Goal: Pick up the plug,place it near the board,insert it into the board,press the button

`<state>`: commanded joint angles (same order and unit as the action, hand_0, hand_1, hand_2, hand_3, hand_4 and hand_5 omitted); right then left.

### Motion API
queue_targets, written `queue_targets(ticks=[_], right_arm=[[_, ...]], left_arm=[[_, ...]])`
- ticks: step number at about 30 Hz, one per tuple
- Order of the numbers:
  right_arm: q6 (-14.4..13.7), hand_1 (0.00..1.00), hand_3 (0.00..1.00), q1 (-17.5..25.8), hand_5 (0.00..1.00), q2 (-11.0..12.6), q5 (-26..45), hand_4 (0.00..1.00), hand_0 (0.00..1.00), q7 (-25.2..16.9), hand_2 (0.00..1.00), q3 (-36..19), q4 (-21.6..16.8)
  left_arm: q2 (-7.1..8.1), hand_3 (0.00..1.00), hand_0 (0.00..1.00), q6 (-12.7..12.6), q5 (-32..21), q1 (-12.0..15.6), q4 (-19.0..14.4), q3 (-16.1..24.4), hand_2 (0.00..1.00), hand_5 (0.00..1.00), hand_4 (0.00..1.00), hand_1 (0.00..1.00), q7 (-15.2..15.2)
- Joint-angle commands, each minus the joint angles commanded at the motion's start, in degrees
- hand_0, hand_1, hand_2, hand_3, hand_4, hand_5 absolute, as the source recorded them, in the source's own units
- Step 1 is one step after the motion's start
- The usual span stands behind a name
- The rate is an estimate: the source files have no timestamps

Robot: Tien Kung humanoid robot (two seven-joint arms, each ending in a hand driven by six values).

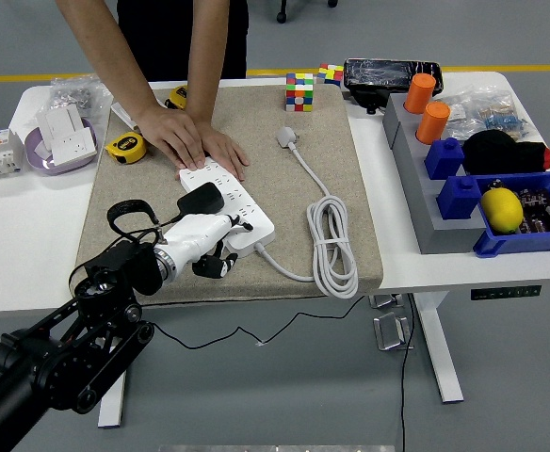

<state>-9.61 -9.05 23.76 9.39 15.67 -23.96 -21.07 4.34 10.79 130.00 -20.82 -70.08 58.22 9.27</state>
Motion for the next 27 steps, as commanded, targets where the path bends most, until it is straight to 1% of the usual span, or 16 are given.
queue_targets(ticks=[4,7,18,19,27], right_arm=[[-0.01,0.765,0.777,-0.07,0.998,0.05,0.0,0.998,0.804,0.01,0.751,-0.08,0.0],[-0.03,0.765,0.777,-0.17,0.998,0.07,0.01,0.998,0.805,-0.01,0.751,-0.15,0.02],[-0.04,0.765,0.777,-0.2,0.998,0.01,-0.02,0.998,0.804,-0.09,0.75,-0.47,0.04],[-0.05,0.765,0.777,-0.2,0.998,0.0,0.0,0.998,0.805,-0.09,0.75,-0.46,0.05],[-0.06,0.765,0.777,-0.18,0.998,0.01,0.1,0.998,0.805,-0.09,0.75,-0.42,0.08]], left_arm=[[-0.04,0.818,0.153,-0.07,0.0,-0.06,0.44,0.07,0.155,0.002,0.55,0.065,-0.09],[0.02,0.805,0.153,0.16,0.0,-0.15,0.45,-0.16,0.155,0.002,0.556,0.064,-0.09],[0.13,0.804,0.152,0.91,0.0,-0.29,1.05,-0.98,0.155,0.002,0.558,0.065,-0.07],[0.14,0.793,0.153,0.92,0.0,-0.3,1.08,-0.97,0.154,0.002,0.559,0.065,-0.07],[0.2,0.791,0.152,0.6,0.0,-0.63,1.01,-0.66,0.155,0.002,0.563,0.065,-0.21]])
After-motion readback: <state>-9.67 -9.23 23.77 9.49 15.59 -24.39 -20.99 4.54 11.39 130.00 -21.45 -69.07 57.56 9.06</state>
